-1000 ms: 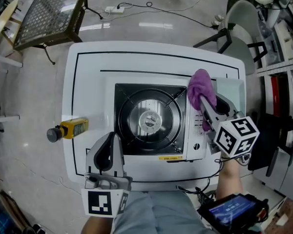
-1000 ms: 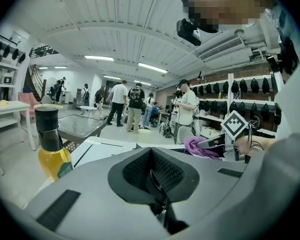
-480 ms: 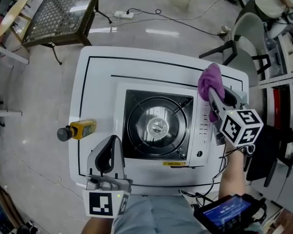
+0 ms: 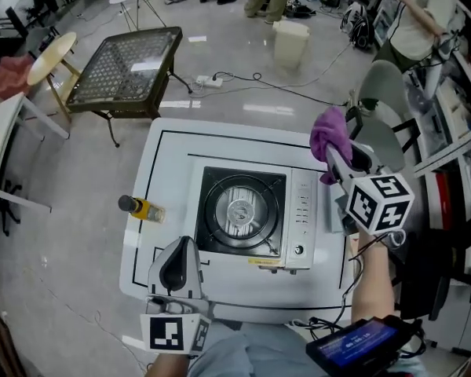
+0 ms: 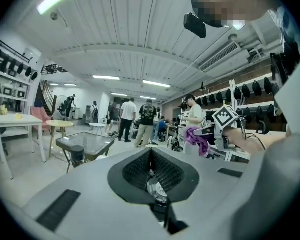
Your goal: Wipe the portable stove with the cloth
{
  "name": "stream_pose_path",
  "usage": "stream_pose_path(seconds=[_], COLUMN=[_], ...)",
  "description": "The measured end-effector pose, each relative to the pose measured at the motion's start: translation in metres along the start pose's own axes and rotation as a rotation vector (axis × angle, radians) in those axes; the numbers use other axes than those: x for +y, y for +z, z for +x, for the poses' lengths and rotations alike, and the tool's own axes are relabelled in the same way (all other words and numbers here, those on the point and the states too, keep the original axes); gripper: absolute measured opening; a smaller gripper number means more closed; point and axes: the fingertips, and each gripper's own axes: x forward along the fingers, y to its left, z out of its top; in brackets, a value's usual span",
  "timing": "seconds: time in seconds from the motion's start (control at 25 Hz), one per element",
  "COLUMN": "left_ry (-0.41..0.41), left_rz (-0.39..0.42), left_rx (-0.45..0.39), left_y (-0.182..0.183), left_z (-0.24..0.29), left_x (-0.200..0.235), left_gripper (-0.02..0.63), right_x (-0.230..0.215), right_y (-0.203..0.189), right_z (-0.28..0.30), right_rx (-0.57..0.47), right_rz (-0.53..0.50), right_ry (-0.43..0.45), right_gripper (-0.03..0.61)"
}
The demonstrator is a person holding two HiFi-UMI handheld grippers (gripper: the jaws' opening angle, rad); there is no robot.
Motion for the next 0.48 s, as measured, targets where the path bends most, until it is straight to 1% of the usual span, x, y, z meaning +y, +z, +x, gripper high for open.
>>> stream_pose_path(seconds=[0.16, 0.24, 0.36, 0.48], left_ry=[0.026, 0.029, 0.023, 0.005], left_rz=[0.009, 0.007, 0.007, -0.01], left_rx=[-0.026, -0.039, -0.031, 0.023], left_y=[0.007, 0.008, 0.0, -0.017], left_z=[-0.028, -0.034, -0.029, -0.017], left_x=[-0.008, -0.006, 0.007, 0.027], left_gripper=[0.018, 0.018, 0.018, 0.018], right_x=[0.005, 0.004, 0.001, -0.001], right_y=[0.011, 0.007, -0.014, -0.042], right_z=[-0.024, -0.029, -0.018, 0.007], right_rx=[-0.009, 0.004, 0.054, 0.142], right_rz=[-0.057, -0.072, -0.091, -0.134], right_ry=[0.007, -0.006, -0.039, -0.081], right_gripper=[0.132, 0.132, 0.132, 0.133])
